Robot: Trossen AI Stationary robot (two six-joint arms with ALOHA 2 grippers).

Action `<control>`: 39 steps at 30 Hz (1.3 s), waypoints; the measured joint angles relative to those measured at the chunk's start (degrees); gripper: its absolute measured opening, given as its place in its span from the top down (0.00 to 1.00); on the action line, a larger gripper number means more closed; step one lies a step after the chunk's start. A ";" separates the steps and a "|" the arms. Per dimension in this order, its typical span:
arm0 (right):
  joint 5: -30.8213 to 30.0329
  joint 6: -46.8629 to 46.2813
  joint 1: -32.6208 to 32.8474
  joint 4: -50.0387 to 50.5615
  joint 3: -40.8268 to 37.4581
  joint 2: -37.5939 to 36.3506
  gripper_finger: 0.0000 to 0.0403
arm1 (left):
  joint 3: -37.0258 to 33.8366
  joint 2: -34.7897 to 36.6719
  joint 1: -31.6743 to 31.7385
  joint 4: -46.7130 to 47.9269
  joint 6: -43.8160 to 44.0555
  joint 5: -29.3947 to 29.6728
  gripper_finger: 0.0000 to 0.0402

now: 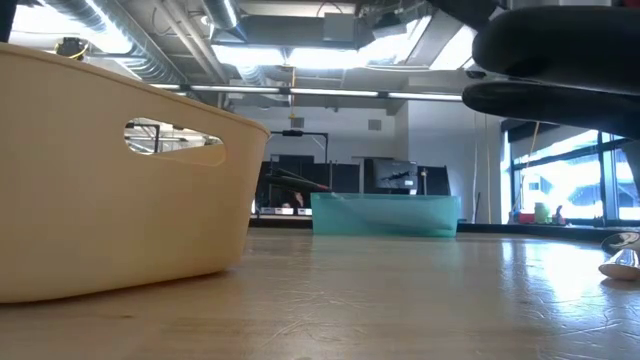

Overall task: Pick & Place Kitchen Items
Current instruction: Put the black spatula into the green bin

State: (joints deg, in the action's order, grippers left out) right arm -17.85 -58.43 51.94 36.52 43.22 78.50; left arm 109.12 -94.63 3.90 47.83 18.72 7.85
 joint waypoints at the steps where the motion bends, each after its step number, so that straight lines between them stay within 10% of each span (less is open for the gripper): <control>1: 0.30 0.38 0.02 0.01 0.00 0.00 0.92 | 0.00 0.00 0.00 0.00 -0.12 0.01 0.50; 32: 1.44 0.35 0.02 0.06 0.01 0.00 0.91 | 0.00 -0.02 0.00 0.13 0.95 -0.26 0.50; 39: 3.27 -0.83 0.02 0.56 0.02 0.00 0.85 | -0.06 -0.89 -1.42 4.20 20.25 -25.60 0.50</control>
State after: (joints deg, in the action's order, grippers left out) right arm -14.58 -59.27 51.96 37.08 43.24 78.50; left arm 109.06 -95.52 2.49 52.03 38.97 -17.75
